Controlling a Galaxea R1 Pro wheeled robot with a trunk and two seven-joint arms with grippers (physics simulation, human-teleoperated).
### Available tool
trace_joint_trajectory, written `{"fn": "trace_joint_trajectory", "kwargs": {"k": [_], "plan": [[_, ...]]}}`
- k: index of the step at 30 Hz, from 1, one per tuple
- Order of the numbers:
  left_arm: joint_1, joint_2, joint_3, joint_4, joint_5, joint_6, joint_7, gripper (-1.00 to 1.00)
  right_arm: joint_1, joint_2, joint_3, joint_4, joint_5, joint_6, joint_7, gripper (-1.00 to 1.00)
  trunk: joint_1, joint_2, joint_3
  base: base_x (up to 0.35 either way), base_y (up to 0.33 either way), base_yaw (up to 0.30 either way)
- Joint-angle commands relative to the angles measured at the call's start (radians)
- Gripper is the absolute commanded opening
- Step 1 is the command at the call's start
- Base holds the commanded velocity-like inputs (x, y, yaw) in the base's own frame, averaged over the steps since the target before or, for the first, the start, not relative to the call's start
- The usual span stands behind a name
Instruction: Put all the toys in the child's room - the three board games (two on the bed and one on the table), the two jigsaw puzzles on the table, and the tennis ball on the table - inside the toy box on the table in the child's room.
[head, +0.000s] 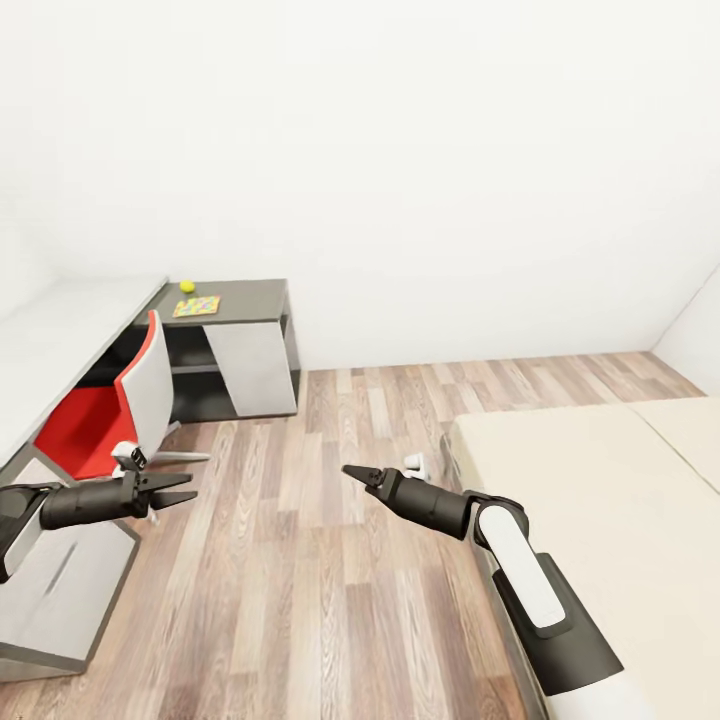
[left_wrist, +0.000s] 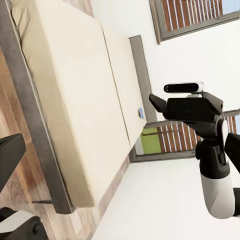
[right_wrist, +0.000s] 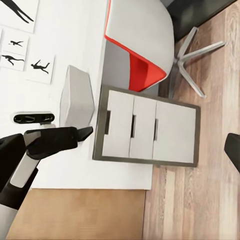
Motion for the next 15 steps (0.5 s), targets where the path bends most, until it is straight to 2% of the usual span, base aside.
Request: {"fn": "trace_joint_trajectory", "kwargs": {"k": [1,6,15], "plan": [[-0.001,0.001,-0.003,0.0,0.002,0.011,-0.004,1.0,-0.001,0.0,-0.001,-0.001,0.008,0.003,0.007,1.0,0.0,-0.002,-0.002,-0.065,0.0,0.074],[-0.001,0.001,-0.003,0.0,0.002,0.011,-0.004,1.0,-0.001,0.0,-0.001,-0.002,0.008,0.002,0.007,1.0,0.0,-0.002,-0.003,-0.151,0.0,0.04],[-0.001,0.001,-0.003,0.0,0.002,0.011,-0.004,1.0,-0.001,0.0,-0.001,-0.004,0.008,0.002,0.007,1.0,0.0,-0.002,-0.003,-0.295,-0.016,0.011]]}}
